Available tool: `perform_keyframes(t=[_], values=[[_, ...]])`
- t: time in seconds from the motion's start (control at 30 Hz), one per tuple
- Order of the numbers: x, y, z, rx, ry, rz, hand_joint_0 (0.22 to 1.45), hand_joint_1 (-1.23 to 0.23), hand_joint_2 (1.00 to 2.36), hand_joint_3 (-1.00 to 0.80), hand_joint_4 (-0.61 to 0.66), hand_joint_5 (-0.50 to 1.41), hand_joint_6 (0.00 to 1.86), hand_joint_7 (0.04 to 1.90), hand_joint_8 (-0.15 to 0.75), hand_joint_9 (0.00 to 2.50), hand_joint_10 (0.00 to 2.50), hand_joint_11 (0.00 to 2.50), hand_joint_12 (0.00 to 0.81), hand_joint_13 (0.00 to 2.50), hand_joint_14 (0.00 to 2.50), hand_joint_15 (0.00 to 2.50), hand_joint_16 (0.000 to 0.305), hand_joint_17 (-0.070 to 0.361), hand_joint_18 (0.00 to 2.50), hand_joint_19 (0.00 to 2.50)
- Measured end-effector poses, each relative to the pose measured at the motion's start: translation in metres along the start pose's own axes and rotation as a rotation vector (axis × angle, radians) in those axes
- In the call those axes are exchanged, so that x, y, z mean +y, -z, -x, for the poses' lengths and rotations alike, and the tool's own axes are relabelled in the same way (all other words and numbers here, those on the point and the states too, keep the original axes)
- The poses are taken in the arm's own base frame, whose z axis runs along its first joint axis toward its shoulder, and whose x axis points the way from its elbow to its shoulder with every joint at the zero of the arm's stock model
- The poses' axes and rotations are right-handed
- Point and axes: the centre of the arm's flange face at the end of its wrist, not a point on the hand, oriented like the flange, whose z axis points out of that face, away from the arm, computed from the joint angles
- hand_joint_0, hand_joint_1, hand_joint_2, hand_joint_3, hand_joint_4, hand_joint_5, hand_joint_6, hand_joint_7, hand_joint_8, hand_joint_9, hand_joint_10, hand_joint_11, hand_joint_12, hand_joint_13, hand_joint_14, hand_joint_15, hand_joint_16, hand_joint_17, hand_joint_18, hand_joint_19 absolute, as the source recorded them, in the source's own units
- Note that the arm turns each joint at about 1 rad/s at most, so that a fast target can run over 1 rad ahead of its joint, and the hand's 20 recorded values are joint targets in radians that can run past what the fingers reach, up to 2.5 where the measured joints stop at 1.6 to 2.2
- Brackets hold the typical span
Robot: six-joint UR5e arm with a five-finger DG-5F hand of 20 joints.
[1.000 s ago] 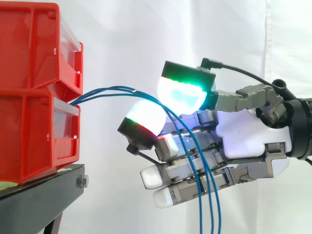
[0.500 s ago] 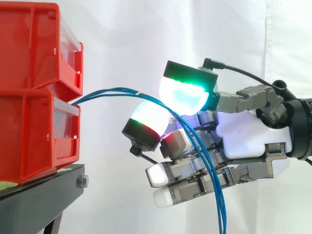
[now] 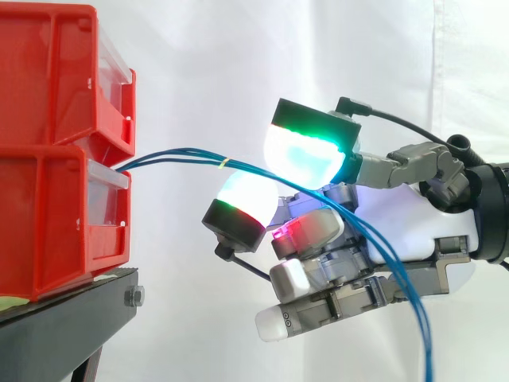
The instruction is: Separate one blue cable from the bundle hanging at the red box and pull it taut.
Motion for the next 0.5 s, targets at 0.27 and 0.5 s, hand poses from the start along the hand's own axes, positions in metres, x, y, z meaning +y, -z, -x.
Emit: perform_keyframes(t=[0.27, 0.5], values=[[0.0002, 0.0, 0.0003, 0.0, -0.001, 0.0, 0.79, -0.92, 1.0, -0.5, 0.12, -0.24, 0.91, 0.88, 0.262, 0.77, 0.69, 1.3, 0.326, 0.99, 0.02, 1.06, 0.031, 0.069, 0.58, 0.31], [0.0, 0.0001, -0.0001, 0.003, -0.001, -0.001, 0.74, -0.98, 1.0, -0.5, 0.11, -0.25, 0.91, 0.87, 0.249, 0.73, 0.68, 1.31, 0.329, 0.96, 0.02, 1.04, 0.032, 0.072, 0.57, 0.3]])
